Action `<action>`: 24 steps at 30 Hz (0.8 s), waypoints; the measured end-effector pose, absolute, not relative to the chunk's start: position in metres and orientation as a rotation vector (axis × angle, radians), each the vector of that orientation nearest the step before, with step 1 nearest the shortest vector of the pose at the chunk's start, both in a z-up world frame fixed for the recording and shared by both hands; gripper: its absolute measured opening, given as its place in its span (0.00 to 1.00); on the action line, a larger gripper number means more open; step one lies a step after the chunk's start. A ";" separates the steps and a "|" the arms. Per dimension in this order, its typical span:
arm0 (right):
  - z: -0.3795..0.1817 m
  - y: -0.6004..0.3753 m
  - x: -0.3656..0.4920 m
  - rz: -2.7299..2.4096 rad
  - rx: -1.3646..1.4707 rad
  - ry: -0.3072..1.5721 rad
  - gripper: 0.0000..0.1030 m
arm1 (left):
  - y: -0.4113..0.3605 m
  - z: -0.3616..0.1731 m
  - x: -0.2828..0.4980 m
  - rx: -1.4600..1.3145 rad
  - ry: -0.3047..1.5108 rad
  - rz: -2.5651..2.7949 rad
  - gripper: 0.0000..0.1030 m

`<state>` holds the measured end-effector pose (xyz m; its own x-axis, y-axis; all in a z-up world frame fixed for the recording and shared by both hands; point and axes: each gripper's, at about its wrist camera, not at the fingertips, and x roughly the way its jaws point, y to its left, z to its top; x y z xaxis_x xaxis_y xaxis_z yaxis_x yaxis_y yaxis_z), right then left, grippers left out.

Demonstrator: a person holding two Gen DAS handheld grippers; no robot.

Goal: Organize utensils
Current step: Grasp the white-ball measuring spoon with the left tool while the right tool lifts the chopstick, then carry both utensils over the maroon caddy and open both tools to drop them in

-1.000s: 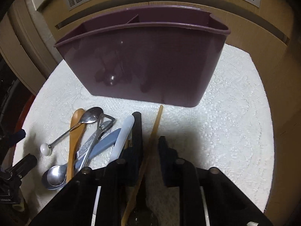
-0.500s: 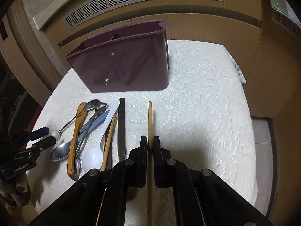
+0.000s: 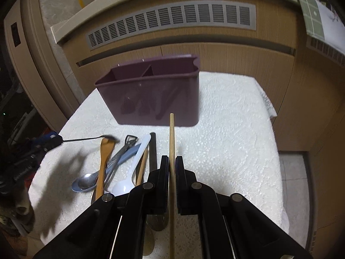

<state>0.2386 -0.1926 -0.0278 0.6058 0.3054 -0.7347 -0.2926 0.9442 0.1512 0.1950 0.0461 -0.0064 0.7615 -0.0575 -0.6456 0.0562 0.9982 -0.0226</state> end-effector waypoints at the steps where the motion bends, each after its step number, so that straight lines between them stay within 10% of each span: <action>1: -0.026 -0.192 0.238 0.352 0.018 0.847 0.05 | 0.046 -0.001 0.194 0.003 0.688 -0.062 0.22; 24: 0.159 -0.181 0.314 0.349 -0.004 0.414 0.05 | 0.033 0.177 0.270 0.094 0.291 -0.130 0.22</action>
<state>0.3139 -0.1814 0.1593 0.8572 0.3311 -0.3944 -0.3326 0.9407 0.0668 0.2701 0.0328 0.1766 0.9498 -0.1141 -0.2913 0.1410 0.9873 0.0732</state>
